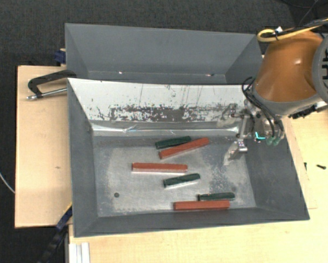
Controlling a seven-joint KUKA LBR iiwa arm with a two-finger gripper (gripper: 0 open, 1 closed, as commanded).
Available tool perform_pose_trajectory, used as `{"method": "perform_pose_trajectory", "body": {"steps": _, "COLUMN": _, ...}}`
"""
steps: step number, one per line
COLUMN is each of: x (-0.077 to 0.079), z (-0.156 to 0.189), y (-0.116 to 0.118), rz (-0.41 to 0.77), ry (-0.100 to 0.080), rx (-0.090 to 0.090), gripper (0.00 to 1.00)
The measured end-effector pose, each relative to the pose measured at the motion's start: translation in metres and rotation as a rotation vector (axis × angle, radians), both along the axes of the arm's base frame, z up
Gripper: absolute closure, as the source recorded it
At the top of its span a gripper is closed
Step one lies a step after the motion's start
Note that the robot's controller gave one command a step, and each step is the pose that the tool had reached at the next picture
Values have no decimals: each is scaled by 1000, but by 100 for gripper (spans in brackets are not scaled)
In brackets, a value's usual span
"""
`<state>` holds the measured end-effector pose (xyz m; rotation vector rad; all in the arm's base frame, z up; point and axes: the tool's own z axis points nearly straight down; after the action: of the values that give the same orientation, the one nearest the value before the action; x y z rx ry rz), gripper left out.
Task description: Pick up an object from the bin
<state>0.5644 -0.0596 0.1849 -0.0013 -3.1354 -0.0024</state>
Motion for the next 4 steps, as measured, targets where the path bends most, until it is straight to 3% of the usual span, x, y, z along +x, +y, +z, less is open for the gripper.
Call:
{"method": "perform_pose_trajectory", "body": {"steps": 1, "x": 2, "z": 4, "y": 0, "rz": 1, "ry": -8, "rx": -1, "gripper": 0}}
{"method": "perform_pose_trajectory", "body": {"steps": 3, "x": -9, "z": -103, "y": 60, "rz": 127, "ry": -23, "rx": -4, "gripper": 0}}
{"method": "perform_pose_trajectory", "body": {"steps": 4, "x": -12, "z": -97, "y": 56, "rz": 130, "ry": -8, "rx": -3, "gripper": 100}}
